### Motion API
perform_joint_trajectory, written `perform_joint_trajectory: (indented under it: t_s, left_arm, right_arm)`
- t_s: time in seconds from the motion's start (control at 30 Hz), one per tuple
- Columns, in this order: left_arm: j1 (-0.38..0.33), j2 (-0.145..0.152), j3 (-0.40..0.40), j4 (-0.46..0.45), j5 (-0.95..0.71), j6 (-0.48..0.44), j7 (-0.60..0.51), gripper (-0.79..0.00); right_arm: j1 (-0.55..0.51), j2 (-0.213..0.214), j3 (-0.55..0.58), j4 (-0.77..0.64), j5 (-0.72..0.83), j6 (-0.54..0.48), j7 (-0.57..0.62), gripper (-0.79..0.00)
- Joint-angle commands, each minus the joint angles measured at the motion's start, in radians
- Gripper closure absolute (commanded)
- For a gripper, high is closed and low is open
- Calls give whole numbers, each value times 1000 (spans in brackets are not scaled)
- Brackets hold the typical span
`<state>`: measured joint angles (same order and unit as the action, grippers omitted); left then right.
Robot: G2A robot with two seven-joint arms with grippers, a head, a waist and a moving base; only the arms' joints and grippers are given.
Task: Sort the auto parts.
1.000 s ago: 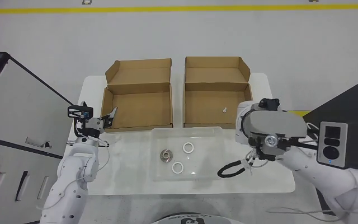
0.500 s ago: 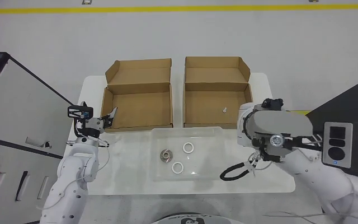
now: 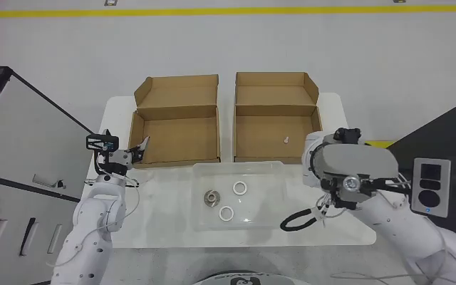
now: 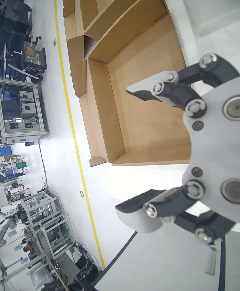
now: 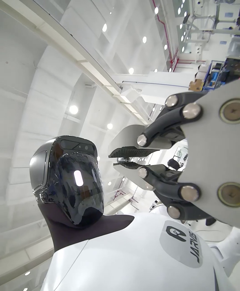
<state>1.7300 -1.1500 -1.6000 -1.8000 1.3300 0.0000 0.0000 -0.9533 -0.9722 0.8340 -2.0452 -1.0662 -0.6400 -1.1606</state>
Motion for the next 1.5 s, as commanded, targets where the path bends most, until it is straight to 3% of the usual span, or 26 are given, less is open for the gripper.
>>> perform_joint_trajectory:
  t_s: [0.0,0.97,1.23,1.47]
  left_arm:
    - [0,0,0,0,0,0,0,-785]
    - [0,0,0,0,0,0,0,-785]
    - [0,0,0,0,0,0,0,-785]
    - [0,0,0,0,0,0,0,-785]
  right_arm:
    - [-6,-3,9,-1,-5,-10,17,0]
    - [-27,-13,34,-9,-5,-29,44,0]
    - [19,-21,107,44,83,-106,192,0]
    - [91,-17,179,176,189,-216,460,0]
